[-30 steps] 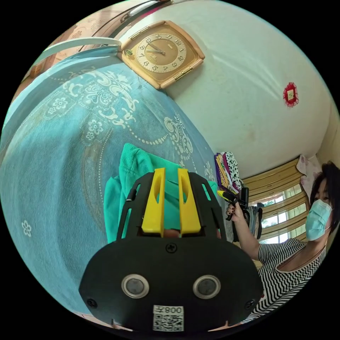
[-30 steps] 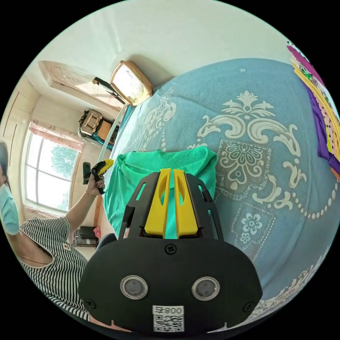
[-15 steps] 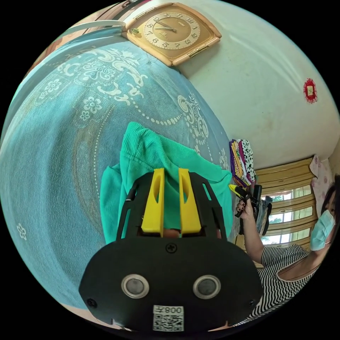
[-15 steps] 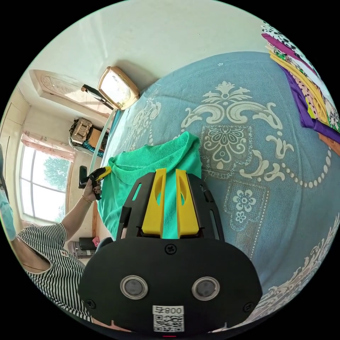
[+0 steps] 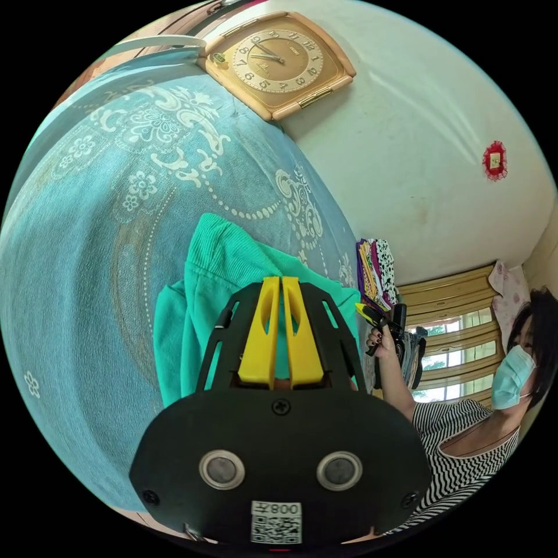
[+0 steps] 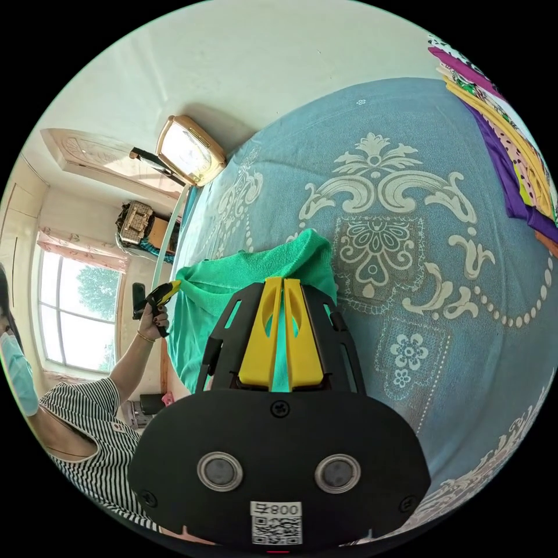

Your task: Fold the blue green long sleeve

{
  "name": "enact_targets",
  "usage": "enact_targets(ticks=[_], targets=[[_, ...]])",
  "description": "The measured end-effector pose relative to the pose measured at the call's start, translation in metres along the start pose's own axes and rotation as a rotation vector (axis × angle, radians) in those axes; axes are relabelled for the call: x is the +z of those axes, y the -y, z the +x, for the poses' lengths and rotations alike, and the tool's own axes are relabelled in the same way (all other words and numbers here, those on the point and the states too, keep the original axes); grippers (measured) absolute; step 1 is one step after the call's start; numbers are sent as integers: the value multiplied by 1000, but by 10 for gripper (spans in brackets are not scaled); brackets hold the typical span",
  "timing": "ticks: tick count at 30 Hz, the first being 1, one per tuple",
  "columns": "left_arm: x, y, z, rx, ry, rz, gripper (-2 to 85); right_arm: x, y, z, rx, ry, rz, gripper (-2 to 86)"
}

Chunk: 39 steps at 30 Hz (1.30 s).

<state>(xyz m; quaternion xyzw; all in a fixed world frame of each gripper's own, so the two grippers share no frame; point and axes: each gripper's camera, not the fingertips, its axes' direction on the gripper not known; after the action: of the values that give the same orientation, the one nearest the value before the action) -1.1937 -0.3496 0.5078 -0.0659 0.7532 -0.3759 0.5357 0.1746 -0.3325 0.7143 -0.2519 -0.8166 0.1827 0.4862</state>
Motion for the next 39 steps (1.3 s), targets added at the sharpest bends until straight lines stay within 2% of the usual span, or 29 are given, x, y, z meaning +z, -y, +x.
enact_targets(ticks=[8,13,17,23,25,28,32,36,39], targets=[[0,20,-42,-84,-93,81,9,-3,17,34,52,155,87,2],[22,23,-85,-211,-131,71,19,27,20,82,204,260,101,4],[28,13,-96,-181,-152,100,34,37,10,92,204,285,130,8],[24,-14,-104,-141,-172,157,40,43,-16,67,82,117,105,7],[28,-25,-95,-80,-152,146,32,62,-29,27,-77,19,27,3],[67,-41,-62,87,-44,-26,16,111,-44,-29,-311,-111,-124,2],[143,-56,-28,269,110,-259,6,183,-53,-69,-490,-290,-274,0],[188,-59,-14,369,227,-336,4,230,-61,-88,-589,-430,-312,-3],[207,-60,-11,417,273,-354,3,239,-63,-91,-604,-443,-285,-3]])
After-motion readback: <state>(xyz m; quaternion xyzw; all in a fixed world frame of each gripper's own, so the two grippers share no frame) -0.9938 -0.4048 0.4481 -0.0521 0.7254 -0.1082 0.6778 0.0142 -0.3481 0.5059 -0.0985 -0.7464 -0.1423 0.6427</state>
